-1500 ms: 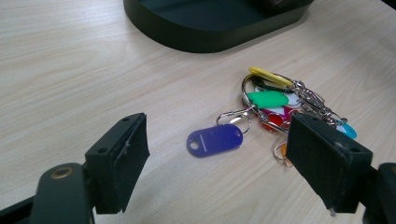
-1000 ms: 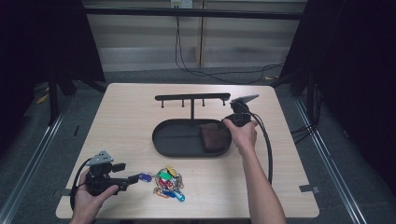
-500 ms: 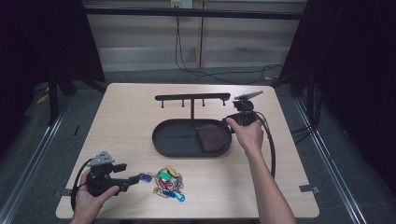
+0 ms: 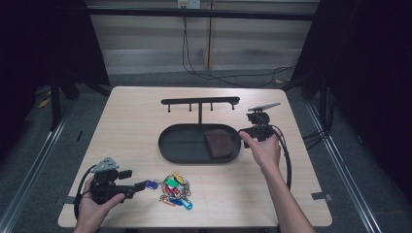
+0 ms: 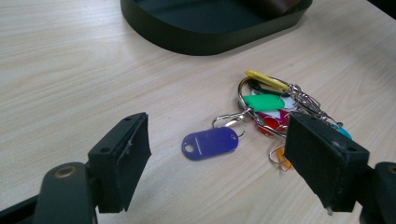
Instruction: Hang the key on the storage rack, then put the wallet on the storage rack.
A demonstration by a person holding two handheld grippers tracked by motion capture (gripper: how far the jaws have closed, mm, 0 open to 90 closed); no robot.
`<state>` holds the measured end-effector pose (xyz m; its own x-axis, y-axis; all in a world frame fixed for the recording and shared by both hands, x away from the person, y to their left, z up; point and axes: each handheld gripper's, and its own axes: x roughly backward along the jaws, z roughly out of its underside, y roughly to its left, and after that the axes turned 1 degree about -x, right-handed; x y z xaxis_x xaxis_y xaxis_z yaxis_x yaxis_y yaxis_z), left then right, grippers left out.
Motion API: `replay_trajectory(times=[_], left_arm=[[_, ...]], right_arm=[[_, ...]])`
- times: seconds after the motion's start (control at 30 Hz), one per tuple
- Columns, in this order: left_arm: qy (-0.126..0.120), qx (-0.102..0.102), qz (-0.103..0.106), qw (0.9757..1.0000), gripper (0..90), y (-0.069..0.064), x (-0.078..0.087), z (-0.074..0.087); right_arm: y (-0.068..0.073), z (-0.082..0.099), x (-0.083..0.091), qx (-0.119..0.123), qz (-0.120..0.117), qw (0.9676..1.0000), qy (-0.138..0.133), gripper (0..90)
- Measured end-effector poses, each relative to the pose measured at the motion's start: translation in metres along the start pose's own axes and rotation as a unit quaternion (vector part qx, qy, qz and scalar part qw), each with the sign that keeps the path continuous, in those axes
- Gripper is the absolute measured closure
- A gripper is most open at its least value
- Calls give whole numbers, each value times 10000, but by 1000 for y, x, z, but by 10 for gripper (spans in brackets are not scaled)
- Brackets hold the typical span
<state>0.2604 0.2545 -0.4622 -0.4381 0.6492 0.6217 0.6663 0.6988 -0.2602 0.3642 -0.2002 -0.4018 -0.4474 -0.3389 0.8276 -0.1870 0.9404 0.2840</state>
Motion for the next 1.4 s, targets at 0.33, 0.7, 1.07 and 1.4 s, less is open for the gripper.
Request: replay_trajectory(times=[0.33,0.7,1.07,1.4], left_arm=[[80,-8,-94,9999,218,2,-1,1],[91,21,-175,9998,205,3,-1,0],[89,74,-139,9998,216,1,-2,1],[31,-262,-88,9996,396,-14,2,-1]], right_arm=[[0,36,15,145,-203,9988,-432,240],[-12,83,25,267,-196,9926,-1171,187],[-13,120,36,651,-30,9886,-1360,215],[-19,141,35,522,-59,9855,-1614,246]])
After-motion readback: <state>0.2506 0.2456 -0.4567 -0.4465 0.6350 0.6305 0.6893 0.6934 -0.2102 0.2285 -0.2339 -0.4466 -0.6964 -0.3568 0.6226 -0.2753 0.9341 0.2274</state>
